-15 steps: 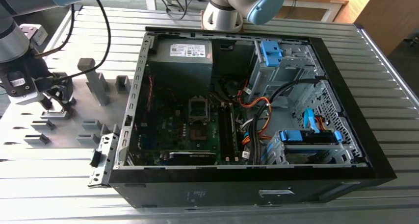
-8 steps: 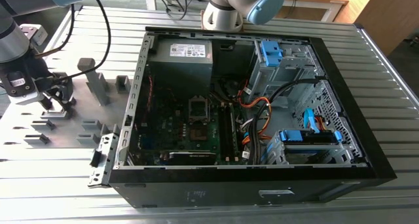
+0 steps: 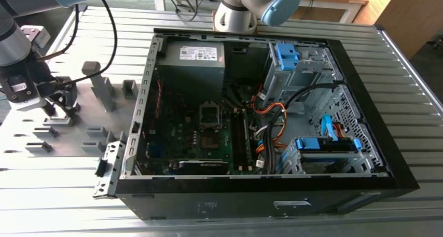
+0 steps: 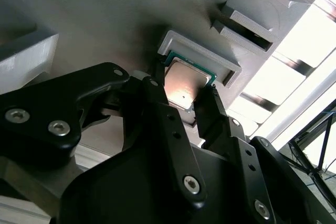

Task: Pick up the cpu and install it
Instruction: 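Pick up the cpu and move it towards the insertion slot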

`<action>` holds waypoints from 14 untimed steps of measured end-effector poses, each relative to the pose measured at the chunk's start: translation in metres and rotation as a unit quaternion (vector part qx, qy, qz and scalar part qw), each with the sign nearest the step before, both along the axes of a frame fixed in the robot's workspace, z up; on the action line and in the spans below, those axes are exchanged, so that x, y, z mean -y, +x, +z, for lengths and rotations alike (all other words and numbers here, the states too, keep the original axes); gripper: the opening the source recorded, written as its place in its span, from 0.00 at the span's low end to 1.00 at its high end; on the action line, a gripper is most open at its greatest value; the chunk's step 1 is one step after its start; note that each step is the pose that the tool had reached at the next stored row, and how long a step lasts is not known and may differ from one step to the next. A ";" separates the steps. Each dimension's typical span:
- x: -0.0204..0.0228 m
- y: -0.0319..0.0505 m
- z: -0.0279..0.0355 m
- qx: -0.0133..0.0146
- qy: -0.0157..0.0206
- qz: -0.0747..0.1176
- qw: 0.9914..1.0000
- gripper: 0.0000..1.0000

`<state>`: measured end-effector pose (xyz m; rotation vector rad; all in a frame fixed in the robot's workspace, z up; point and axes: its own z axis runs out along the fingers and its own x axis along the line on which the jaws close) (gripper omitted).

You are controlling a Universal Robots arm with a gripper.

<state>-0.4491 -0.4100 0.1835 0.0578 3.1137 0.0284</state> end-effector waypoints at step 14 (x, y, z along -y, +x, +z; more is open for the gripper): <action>0.0000 0.0000 0.0081 0.000 0.001 0.000 1.000 0.47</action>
